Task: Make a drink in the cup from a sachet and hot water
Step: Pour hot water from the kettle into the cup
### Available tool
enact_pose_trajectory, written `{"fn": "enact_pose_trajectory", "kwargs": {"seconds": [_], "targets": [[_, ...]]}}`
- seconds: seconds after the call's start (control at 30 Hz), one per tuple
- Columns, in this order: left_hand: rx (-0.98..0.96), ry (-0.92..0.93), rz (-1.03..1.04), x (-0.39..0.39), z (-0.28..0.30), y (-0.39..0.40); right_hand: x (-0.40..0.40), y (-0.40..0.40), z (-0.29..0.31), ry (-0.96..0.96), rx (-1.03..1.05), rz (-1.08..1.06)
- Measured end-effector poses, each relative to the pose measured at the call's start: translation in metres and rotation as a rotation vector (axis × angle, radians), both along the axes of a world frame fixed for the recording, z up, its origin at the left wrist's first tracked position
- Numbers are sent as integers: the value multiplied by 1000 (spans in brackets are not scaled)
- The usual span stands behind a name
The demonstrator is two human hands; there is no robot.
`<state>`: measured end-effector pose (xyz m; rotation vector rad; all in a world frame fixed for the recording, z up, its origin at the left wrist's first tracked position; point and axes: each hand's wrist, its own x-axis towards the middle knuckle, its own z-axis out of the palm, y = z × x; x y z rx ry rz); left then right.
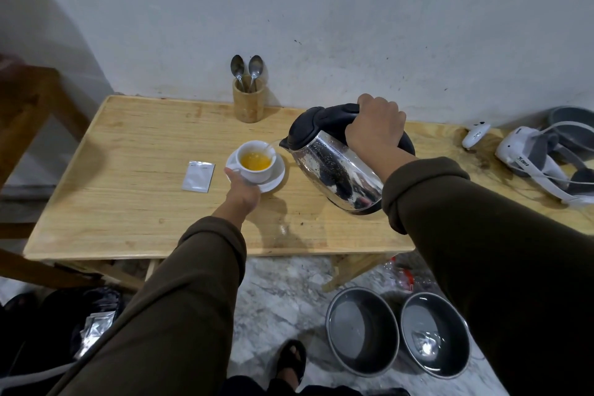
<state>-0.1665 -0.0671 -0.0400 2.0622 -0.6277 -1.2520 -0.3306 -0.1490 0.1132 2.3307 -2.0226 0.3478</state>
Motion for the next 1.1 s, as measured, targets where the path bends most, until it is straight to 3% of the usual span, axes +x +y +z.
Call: {"fn": "enact_pose_trajectory", "kwargs": {"seconds": [0.23, 0.8, 0.97, 1.1], "targets": [[-4, -18, -23, 1, -2, 1, -11, -2, -1, -121, 42, -40], [22, -100, 96, -10, -16, -8, -69, 7, -39, -961, 55, -573], [28, -66, 210, -13, -20, -14, -80, 5, -44, -1058, 75, -668], [37, -121, 180, -14, -26, -14, -84, 7, -50, -1097, 39, -692]]}}
